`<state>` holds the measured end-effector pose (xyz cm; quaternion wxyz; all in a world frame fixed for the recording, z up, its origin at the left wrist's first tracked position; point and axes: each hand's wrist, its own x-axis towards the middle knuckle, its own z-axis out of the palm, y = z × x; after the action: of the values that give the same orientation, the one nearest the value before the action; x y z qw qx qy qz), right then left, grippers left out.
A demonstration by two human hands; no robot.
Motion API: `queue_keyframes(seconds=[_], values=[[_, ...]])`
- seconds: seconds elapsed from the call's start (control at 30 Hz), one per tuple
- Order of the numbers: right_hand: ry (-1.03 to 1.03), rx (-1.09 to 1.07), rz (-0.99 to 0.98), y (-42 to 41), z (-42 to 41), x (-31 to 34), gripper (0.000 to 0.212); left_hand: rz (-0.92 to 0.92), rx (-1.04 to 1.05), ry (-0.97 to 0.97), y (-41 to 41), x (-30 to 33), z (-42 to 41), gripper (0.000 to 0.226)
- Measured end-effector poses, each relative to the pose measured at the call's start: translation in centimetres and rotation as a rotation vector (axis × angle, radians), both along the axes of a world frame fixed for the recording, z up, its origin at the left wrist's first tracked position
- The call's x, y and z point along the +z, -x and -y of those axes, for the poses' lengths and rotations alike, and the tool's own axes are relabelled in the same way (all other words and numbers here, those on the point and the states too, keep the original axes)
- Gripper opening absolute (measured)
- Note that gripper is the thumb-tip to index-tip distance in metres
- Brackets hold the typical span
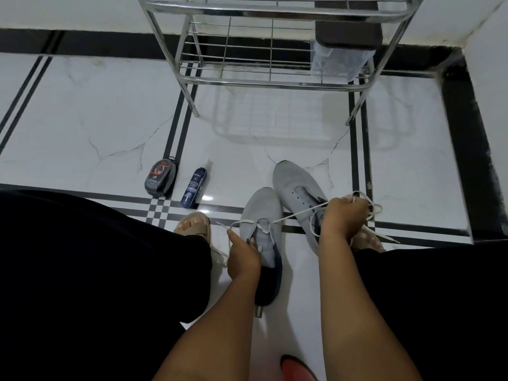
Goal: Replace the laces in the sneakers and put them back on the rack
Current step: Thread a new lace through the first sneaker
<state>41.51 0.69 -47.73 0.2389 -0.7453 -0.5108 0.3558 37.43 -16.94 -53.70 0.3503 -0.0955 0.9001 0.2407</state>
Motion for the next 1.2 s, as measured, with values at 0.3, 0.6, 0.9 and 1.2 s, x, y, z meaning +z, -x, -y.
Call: queue_keyframes(seconds=[0.3, 0.6, 0.9, 1.2], values=[[-0.131, 0.949, 0.348, 1.5, 5.7, -2.8, 0.040, -0.158, -0.192, -0.078, 0.4, 0.7, -0.6, 0.064], [0.067, 1.024, 0.433, 0.9, 7.0, -6.2, 0.022, -0.150, -0.464, 0.017, 1.1, 0.4, -0.6, 0.050], [0.263, 0.689, 0.249, 1.1, 6.6, -6.4, 0.021, -0.156, -0.409, 0.010, 0.9, 0.9, -0.6, 0.050], [0.347, 0.540, 0.027, 1.2, 6.7, -7.7, 0.021, -0.119, -0.316, -0.041, 1.0, 1.4, -0.8, 0.042]])
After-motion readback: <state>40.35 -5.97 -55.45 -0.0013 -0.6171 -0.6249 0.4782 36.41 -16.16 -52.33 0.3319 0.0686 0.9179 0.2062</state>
